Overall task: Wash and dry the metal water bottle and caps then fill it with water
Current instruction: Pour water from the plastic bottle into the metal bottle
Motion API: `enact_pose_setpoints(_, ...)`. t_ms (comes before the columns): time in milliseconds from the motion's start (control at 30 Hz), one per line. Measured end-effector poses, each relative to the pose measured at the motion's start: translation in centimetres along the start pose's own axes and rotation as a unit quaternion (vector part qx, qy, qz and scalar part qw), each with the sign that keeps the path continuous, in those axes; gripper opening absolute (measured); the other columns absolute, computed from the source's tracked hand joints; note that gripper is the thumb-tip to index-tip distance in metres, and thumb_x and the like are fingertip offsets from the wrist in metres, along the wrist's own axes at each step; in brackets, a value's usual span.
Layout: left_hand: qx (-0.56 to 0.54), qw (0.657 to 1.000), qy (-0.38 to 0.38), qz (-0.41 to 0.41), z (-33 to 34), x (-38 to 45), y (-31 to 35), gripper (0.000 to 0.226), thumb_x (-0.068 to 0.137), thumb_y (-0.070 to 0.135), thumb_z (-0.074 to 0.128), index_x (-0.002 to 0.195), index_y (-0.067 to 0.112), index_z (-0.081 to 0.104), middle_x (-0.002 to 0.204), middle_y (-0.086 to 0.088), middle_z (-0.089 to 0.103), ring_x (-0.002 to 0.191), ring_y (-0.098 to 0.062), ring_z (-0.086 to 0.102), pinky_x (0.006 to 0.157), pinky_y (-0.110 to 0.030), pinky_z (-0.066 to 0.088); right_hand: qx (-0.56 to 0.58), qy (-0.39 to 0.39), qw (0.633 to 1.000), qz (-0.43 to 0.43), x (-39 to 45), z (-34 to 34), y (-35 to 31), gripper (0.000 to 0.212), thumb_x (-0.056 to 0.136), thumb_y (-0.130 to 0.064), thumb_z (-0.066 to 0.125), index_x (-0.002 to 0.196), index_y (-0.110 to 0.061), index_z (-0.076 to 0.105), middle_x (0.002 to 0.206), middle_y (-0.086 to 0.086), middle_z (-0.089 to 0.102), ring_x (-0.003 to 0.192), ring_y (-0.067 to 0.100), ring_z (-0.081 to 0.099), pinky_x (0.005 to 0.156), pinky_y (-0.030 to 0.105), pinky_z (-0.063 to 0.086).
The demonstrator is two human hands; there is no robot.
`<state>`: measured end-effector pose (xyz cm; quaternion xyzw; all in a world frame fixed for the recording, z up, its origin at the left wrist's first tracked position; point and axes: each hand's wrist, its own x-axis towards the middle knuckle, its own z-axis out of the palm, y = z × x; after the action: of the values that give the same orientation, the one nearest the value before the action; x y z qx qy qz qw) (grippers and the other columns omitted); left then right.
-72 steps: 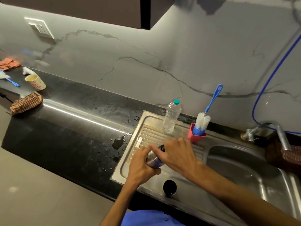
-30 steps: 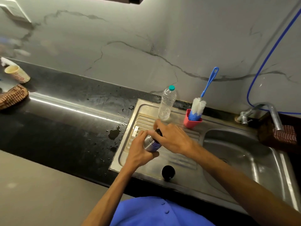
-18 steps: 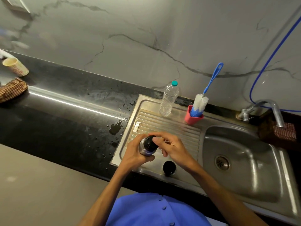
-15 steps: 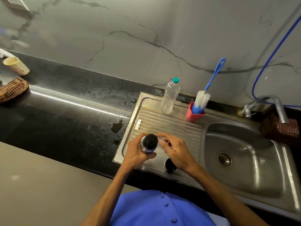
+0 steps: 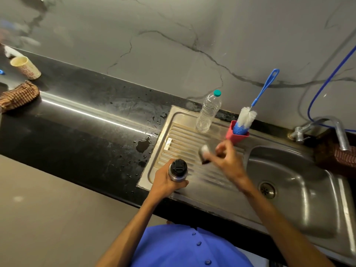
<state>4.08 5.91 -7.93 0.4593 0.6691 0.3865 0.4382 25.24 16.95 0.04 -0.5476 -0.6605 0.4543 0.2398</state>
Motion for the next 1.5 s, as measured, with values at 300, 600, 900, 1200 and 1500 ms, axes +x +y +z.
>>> enact_pose_setpoints(300,-0.006,1.000,-0.019,-0.019,-0.3,-0.2,-0.4,0.039,0.073,0.019,0.091,0.104,0.030,0.070,0.097,0.007,0.077,0.087,-0.009,0.074,0.081,-0.039,0.062,0.020,-0.021,0.958,-0.286,-3.7,3.5,-9.5,0.061,0.083,-0.018,0.081,0.131,-0.007,0.045,0.123,0.007,0.052,0.104,0.018,0.067,0.079,0.028,0.060)
enact_pose_setpoints(600,-0.046,0.999,0.004,-0.005,-0.2,-0.5,0.0,0.034,0.087,0.015,0.080,0.111,0.035,0.067,0.102,0.018,0.073,0.094,-0.004,0.071,0.079,-0.027,0.058,-0.231,-0.185,0.928,-0.225,-3.5,7.3,-3.9,0.049,0.090,-0.026,0.069,0.133,-0.032,0.045,0.120,-0.002,0.040,0.093,0.016,0.068,0.069,0.027,0.059)
enact_pose_setpoints(900,-0.003,0.999,0.009,-0.032,-0.1,-0.7,-0.2,0.020,0.083,0.044,0.077,0.080,0.045,0.057,0.073,0.019,0.065,0.062,0.003,0.055,0.062,-0.030,0.053,-0.479,-0.141,0.829,-0.252,-2.1,7.5,-8.4,0.069,0.090,-0.077,0.036,0.131,-0.022,0.033,0.097,0.003,0.052,0.077,0.020,0.056,0.064,0.034,0.043)
enact_pose_setpoints(1200,0.011,0.999,0.005,-0.040,0.3,-0.7,-0.9,0.043,0.068,0.046,0.087,0.104,0.039,0.064,0.087,0.012,0.074,0.080,-0.006,0.072,0.075,-0.046,0.063,-0.447,-0.254,0.764,-0.390,-1.6,5.0,-7.9,0.056,0.096,-0.060,0.037,0.138,-0.024,0.037,0.130,0.009,0.052,0.094,0.020,0.060,0.072,0.037,0.057)
enact_pose_setpoints(1500,0.045,0.998,-0.009,-0.033,-0.6,0.0,-0.5,0.041,0.063,0.033,0.089,0.090,0.045,0.061,0.079,0.016,0.072,0.075,0.000,0.068,0.069,-0.037,0.061,-0.524,-0.238,0.678,-0.458,1.3,5.4,-6.3,0.062,0.089,-0.067,0.050,0.128,-0.022,0.036,0.113,0.005,0.053,0.072,0.024,0.059,0.055,0.037,0.048)
